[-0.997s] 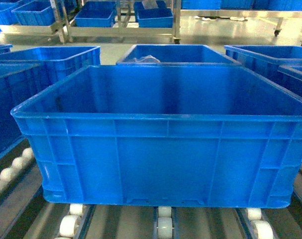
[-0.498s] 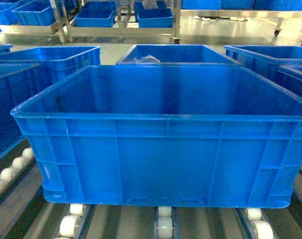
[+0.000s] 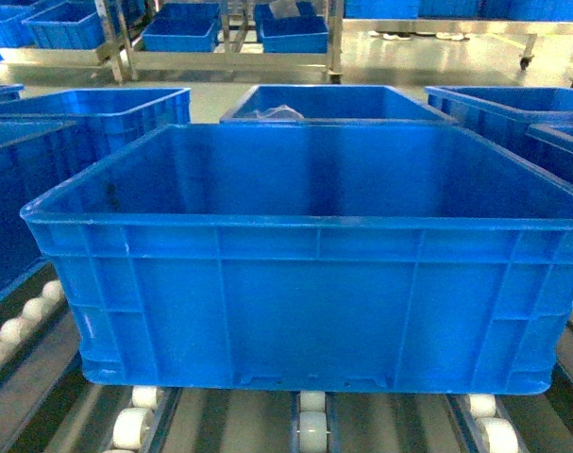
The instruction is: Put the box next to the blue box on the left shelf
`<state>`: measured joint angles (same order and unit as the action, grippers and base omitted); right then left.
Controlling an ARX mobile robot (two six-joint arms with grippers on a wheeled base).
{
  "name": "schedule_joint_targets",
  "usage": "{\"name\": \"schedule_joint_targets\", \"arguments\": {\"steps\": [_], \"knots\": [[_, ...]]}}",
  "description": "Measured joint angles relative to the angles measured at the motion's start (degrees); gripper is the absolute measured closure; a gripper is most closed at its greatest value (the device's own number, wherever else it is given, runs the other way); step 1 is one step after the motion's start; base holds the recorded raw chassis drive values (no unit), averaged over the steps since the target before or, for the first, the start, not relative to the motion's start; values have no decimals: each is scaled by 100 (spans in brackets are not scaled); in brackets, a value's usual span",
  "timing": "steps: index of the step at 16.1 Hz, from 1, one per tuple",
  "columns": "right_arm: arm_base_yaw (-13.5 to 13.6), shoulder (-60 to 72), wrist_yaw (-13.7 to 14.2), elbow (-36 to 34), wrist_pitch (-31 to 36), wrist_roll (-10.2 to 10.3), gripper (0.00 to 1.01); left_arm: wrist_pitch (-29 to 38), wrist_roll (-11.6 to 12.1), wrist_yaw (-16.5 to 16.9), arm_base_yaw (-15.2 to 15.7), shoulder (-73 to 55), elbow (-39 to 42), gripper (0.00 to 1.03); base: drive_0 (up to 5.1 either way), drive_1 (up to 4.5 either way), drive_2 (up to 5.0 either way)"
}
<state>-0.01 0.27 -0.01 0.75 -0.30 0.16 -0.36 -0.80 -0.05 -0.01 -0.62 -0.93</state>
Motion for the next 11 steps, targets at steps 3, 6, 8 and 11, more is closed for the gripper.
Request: {"name": "schedule_joint_targets", "arguments": {"steps": [3, 6, 8, 11], "knots": [[0, 0, 0, 0, 2, 0, 56, -2, 0, 2, 0, 0, 0, 57, 0, 0, 0], [0, 0, 0, 0, 2, 0, 26, 0, 0, 2, 0, 0, 0, 28, 0, 0, 0], [0, 0, 0, 0, 2, 0, 8, -2, 0, 2, 0, 0, 0, 10, 0, 0, 0], [0, 0, 0, 0, 2, 0, 3, 0, 7, 2, 0, 0, 0, 5, 0, 0, 0]]}}
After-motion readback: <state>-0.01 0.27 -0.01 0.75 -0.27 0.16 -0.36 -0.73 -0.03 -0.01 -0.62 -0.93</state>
